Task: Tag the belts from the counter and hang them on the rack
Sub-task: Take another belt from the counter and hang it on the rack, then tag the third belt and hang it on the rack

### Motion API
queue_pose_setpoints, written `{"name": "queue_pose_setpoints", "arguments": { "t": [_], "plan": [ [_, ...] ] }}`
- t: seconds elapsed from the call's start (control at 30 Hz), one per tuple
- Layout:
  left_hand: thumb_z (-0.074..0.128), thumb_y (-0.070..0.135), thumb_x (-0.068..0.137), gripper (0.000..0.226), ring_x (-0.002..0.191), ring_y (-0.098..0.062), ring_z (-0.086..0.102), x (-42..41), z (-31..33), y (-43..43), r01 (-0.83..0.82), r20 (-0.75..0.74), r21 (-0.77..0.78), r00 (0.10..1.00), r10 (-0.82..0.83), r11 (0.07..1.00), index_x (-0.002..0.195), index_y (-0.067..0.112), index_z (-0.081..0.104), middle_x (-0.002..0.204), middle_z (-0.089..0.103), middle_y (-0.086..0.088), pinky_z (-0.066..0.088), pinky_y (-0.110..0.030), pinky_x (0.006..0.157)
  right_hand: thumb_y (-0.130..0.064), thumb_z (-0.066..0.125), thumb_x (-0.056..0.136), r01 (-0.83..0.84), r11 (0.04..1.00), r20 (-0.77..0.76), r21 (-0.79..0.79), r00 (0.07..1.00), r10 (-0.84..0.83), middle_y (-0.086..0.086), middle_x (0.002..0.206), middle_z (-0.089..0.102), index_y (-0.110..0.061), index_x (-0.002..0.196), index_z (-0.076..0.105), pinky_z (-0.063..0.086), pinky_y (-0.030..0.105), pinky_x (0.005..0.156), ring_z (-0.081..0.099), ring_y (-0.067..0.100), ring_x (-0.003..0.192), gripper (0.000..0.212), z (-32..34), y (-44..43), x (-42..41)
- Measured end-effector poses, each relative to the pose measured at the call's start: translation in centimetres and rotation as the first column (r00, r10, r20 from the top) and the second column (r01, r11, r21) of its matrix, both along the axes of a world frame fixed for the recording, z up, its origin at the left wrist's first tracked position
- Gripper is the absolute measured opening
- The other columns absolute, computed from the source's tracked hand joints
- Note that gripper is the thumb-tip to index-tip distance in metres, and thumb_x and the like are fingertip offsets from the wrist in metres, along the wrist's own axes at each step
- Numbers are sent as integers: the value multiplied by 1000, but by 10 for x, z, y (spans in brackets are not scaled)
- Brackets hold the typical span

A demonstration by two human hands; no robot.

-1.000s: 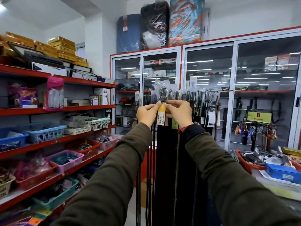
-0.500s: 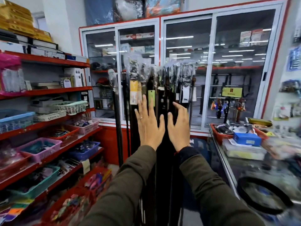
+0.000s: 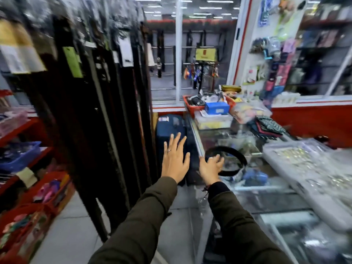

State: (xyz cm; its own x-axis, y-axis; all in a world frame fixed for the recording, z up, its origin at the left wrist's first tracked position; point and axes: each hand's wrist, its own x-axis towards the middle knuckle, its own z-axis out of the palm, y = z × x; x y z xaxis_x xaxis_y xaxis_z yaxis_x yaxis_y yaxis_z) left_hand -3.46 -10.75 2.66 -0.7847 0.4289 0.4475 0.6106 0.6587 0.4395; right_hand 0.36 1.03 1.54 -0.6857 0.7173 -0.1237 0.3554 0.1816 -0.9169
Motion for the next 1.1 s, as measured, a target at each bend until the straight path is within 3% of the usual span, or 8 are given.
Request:
{"name": "queue_pose_setpoints", "arguments": {
  "t": [0.13, 0.33, 0.47, 0.63, 0.87, 0.93, 1.0, 1.1],
  "plan": [
    [33, 30, 110, 52, 159, -18, -3, -2, -26, 59, 202, 211, -82, 961, -181, 976, 160, 22, 21, 171, 14, 3, -4, -44, 130, -30, 50, 99, 251, 956, 98, -155, 966, -237, 26, 161, 3, 1, 155, 9, 15, 45, 121, 11, 42, 150, 76, -27, 52, 17],
    [34, 37, 109, 55, 159, -23, 6, -4, -54, 132, 419, 489, -196, 825, -282, 886, 158, 13, 27, 169, 22, -5, 0, -44, 129, -14, 38, 94, 317, 948, 32, -21, 948, -316, 32, 135, 55, 3, 132, 58, 37, 38, 104, 50, 42, 127, 46, -40, 127, 42],
    [32, 46, 107, 59, 158, -25, 13, 1, -73, 166, 439, 549, -233, 796, -255, 868, 155, 12, 32, 166, 27, -10, 2, -44, 128, 4, 45, 91, 373, 924, 86, 87, 921, -380, 27, 124, 65, -1, 120, 70, 44, 38, 96, 59, 40, 119, 38, -38, 172, 55],
    [35, 44, 106, 55, 149, -24, 34, 6, -86, 179, 387, 470, -262, 851, -233, 884, 151, 13, 41, 157, 44, -10, 8, -44, 128, -10, 54, 92, 253, 948, 274, 194, 914, -300, 28, 124, 63, 2, 117, 65, 47, 40, 94, 59, 42, 117, 29, -33, 204, 61],
    [32, 48, 106, 56, 148, -23, 36, 5, -91, 177, 374, 464, -211, 851, -244, 903, 151, 15, 43, 155, 47, -10, 7, -42, 129, -28, 58, 92, 69, 975, 479, 211, 862, -165, 25, 125, 63, 1, 119, 61, 47, 38, 92, 61, 39, 114, 40, -14, 209, 53],
    [30, 54, 104, 61, 148, -23, 36, 6, -89, 176, 377, 482, -187, 840, -250, 907, 150, 16, 44, 154, 48, -9, 5, -43, 129, -18, 54, 93, -29, 991, 501, 132, 865, -41, 22, 104, 65, 0, 98, 62, 49, 34, 78, 62, 33, 90, 20, -9, 207, 48],
    [30, 59, 103, 64, 146, -23, 40, 8, -88, 174, 376, 487, -164, 835, -256, 912, 148, 18, 46, 151, 51, -9, 6, -44, 129, -9, 52, 93, -158, 987, 548, 21, 827, 121, 14, 71, 58, -4, 71, 54, 44, 25, 49, 49, 25, 58, 23, -3, 196, 42],
    [38, 58, 101, 61, 141, -24, 46, 5, -87, 173, 357, 457, -189, 857, -240, 915, 145, 18, 50, 147, 56, -9, 11, -43, 128, -6, 48, 91, -341, 940, 565, 12, 778, 275, 6, 62, 50, -7, 75, 64, 37, 21, 42, 47, 24, 54, 23, -9, 185, 36]
  ]
}}
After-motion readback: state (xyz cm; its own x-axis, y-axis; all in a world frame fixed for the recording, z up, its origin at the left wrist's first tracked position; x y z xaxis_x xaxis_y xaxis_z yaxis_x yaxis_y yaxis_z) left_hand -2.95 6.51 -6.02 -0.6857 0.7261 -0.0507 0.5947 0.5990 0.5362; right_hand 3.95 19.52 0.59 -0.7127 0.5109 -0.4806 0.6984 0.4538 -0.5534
